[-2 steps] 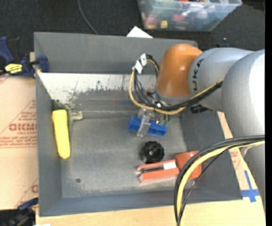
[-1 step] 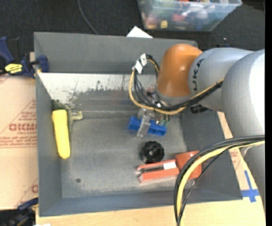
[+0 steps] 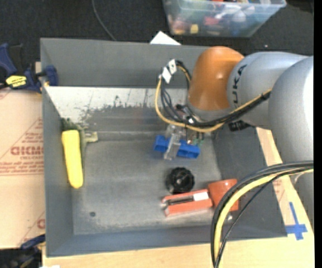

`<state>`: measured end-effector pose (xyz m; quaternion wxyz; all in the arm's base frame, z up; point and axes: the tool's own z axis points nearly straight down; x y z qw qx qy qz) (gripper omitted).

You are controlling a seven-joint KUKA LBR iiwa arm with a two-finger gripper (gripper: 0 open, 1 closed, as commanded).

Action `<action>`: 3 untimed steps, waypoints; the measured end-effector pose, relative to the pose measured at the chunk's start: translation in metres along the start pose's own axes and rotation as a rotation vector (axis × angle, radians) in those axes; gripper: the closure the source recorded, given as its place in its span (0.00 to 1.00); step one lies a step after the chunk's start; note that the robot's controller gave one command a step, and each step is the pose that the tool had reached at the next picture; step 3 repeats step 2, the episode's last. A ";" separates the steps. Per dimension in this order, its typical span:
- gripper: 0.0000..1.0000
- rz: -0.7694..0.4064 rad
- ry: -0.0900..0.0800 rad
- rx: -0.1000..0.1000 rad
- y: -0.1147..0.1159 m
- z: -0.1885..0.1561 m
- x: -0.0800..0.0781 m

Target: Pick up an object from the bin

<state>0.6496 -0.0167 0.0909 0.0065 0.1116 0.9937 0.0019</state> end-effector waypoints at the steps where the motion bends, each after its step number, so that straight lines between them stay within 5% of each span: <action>1: 1.00 0.000 0.004 0.000 0.000 -0.048 0.000; 3: 1.00 0.000 0.001 -0.001 0.000 -0.082 -0.001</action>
Offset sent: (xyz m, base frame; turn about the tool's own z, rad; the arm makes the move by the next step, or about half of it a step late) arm -0.0013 -0.0001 0.1035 0.0004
